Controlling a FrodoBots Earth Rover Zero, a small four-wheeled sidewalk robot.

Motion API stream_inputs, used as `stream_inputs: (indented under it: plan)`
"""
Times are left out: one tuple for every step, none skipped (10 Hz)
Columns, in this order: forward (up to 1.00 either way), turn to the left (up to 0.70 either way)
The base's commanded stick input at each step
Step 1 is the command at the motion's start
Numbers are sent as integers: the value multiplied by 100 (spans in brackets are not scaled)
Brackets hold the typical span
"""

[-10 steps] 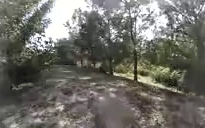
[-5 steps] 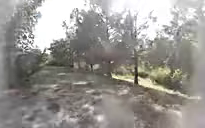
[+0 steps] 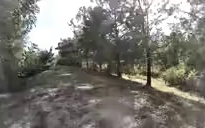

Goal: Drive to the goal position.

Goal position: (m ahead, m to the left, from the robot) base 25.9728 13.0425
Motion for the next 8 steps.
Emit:
stream_inputs:
  plan:
    - [85, 34]
    - [85, 34]
    - [85, 23]
    - [85, 10]
    - [85, 0]
    - [85, 0]
    - [85, 6]
    - [85, 34]
